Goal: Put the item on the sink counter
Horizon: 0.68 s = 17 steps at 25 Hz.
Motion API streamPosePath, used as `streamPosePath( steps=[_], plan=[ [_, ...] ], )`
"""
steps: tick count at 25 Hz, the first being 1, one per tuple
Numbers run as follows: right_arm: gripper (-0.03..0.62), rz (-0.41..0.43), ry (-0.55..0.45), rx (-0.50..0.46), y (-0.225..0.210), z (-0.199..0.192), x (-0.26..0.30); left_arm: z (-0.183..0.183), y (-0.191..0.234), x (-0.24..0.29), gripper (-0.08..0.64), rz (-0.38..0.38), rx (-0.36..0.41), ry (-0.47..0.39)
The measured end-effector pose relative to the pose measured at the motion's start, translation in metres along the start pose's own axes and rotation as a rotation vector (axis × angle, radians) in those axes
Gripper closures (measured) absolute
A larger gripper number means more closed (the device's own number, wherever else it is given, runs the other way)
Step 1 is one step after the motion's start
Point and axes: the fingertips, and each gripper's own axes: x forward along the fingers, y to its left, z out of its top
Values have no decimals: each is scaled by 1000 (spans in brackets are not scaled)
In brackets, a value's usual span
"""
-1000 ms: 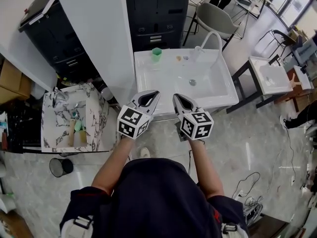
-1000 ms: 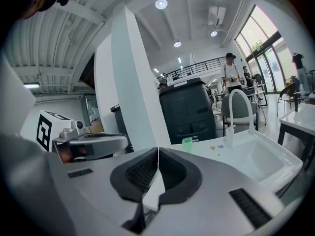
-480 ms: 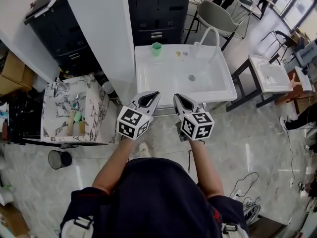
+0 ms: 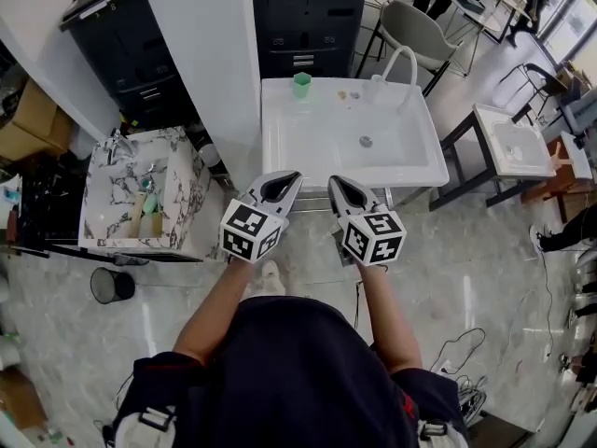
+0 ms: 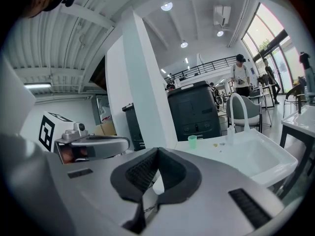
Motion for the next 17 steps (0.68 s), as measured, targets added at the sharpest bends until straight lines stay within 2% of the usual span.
streamPosePath(
  steps=[17],
  plan=[
    [558,36,-9,1,10,-7,-18,-3,-20,-15,546,23,-5,-5]
  ],
)
